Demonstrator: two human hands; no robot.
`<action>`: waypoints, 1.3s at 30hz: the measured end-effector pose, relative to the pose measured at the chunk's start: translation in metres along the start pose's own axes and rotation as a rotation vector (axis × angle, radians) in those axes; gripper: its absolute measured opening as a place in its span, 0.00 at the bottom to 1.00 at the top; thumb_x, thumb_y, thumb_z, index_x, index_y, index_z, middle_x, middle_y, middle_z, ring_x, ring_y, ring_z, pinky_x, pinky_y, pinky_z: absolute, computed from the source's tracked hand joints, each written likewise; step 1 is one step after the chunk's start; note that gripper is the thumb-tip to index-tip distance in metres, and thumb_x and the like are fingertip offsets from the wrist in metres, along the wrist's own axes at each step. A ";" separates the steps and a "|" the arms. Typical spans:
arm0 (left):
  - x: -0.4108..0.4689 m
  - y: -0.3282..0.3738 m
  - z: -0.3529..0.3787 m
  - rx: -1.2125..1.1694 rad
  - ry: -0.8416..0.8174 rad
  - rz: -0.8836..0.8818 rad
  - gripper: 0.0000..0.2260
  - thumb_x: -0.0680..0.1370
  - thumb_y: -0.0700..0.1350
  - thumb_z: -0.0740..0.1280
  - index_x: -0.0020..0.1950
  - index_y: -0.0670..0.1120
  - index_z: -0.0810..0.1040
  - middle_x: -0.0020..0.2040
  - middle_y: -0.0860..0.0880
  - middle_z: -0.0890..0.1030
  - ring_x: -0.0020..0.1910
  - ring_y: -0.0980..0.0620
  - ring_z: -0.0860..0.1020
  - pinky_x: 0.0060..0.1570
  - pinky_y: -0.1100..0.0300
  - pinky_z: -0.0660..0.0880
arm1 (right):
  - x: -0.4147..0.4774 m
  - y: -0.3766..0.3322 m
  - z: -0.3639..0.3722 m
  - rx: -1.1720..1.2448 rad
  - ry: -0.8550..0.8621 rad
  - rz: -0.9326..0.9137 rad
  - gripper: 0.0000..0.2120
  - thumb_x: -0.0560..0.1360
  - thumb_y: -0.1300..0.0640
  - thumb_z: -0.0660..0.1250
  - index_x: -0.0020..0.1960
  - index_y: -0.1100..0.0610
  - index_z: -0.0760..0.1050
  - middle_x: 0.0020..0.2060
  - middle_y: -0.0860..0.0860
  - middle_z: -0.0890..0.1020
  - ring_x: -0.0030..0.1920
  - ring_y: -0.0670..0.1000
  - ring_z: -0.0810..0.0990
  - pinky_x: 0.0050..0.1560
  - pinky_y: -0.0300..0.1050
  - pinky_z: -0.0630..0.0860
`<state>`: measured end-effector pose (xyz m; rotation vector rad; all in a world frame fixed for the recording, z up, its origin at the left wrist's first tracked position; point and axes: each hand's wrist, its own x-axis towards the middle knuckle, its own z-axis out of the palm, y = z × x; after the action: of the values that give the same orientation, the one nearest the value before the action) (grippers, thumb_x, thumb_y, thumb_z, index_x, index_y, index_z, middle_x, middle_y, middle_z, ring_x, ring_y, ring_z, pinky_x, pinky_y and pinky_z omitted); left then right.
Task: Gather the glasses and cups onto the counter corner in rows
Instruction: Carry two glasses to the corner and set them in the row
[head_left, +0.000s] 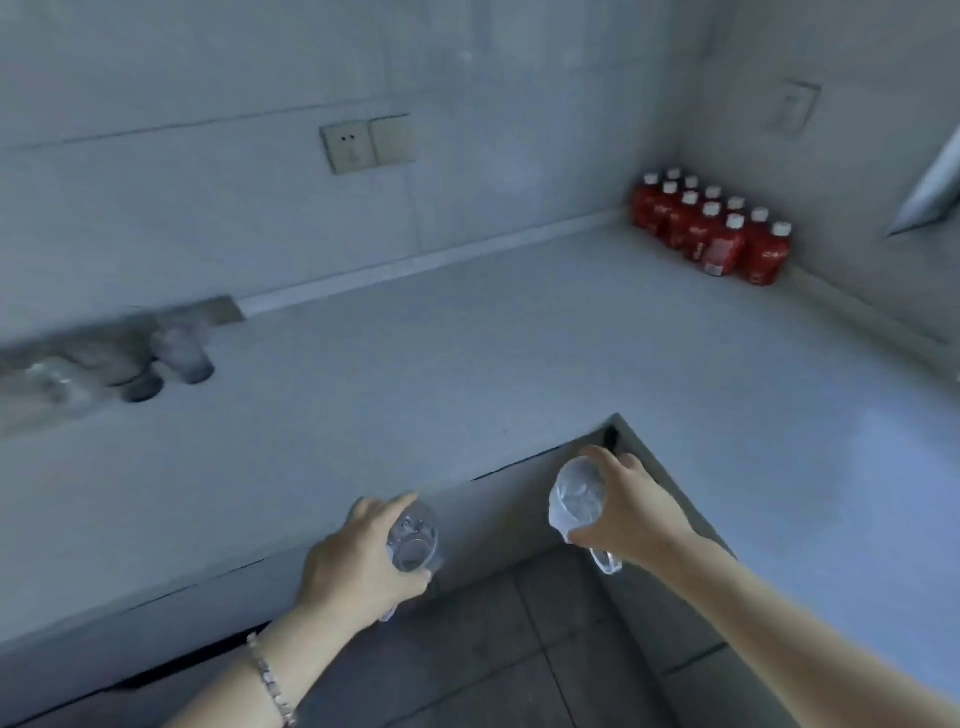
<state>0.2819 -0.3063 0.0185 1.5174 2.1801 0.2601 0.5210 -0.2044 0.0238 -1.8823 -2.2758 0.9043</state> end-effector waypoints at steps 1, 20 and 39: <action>-0.004 -0.024 -0.014 -0.002 0.022 -0.041 0.35 0.67 0.56 0.72 0.71 0.62 0.62 0.68 0.58 0.68 0.59 0.52 0.78 0.54 0.60 0.73 | 0.008 -0.029 0.008 -0.019 -0.031 -0.047 0.39 0.65 0.52 0.73 0.71 0.45 0.58 0.62 0.50 0.69 0.52 0.54 0.80 0.48 0.45 0.78; 0.039 -0.361 -0.186 -0.112 0.238 -0.642 0.35 0.68 0.54 0.70 0.72 0.60 0.59 0.65 0.52 0.68 0.58 0.50 0.78 0.53 0.58 0.75 | 0.170 -0.418 0.184 -0.103 -0.309 -0.526 0.42 0.61 0.49 0.77 0.70 0.43 0.60 0.62 0.50 0.71 0.57 0.53 0.78 0.55 0.44 0.75; 0.166 -0.649 -0.270 -0.189 0.233 -0.651 0.33 0.67 0.46 0.72 0.70 0.55 0.65 0.67 0.48 0.70 0.66 0.46 0.70 0.59 0.54 0.74 | 0.221 -0.620 0.360 -0.093 -0.392 -0.368 0.42 0.63 0.50 0.76 0.71 0.45 0.58 0.63 0.49 0.69 0.60 0.52 0.76 0.53 0.42 0.73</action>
<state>-0.4344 -0.3646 -0.0565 0.6455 2.6078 0.4187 -0.2249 -0.1999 -0.0571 -1.3274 -2.8010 1.2058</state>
